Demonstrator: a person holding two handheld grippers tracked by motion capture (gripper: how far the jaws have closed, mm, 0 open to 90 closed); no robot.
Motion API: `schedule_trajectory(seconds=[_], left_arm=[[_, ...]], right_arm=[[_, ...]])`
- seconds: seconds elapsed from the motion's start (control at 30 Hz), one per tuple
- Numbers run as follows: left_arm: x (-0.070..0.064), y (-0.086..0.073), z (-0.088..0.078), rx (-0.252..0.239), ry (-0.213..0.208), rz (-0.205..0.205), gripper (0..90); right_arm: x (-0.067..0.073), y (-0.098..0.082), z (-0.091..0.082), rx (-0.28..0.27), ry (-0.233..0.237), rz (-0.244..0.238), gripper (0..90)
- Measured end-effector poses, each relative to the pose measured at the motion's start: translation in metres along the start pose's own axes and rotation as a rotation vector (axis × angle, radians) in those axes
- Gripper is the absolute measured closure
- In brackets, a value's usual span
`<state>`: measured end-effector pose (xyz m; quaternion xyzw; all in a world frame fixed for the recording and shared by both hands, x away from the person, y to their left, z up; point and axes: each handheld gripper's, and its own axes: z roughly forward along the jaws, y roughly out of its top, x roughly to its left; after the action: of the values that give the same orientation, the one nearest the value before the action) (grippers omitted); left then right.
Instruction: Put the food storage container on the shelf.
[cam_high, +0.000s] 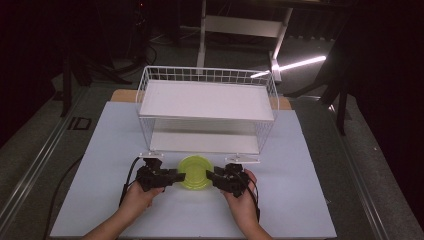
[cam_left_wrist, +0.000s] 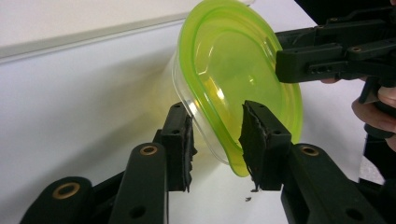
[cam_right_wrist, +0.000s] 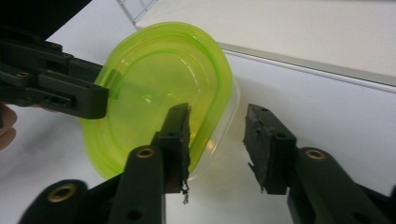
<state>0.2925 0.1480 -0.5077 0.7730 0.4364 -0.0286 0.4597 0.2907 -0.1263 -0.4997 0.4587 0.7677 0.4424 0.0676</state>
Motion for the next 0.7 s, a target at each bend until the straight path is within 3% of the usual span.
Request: schedule_trajectory(seconds=[0.13,0.3,0.37,0.57,0.7], left_arm=[[-0.005,-0.002,-0.001,0.003,0.018,0.019,65.8],[-0.01,-0.006,-0.004,0.003,0.036,-0.017,73.5],[-0.013,-0.008,-0.002,0.033,0.072,-0.01,80.5],[-0.013,-0.01,-0.005,-0.007,0.031,-0.012,81.2],[-0.019,0.0,-0.008,-0.043,0.048,0.02,81.7]], right_arm=[[0.003,0.0,-0.002,0.007,0.015,-0.002,68.2],[0.005,-0.004,-0.007,0.02,0.037,0.017,72.7],[0.007,-0.005,-0.008,0.019,0.03,0.015,79.3],[0.008,-0.006,-0.013,0.003,0.028,-0.004,79.9],[0.008,0.001,-0.02,-0.033,0.018,-0.013,80.0]])
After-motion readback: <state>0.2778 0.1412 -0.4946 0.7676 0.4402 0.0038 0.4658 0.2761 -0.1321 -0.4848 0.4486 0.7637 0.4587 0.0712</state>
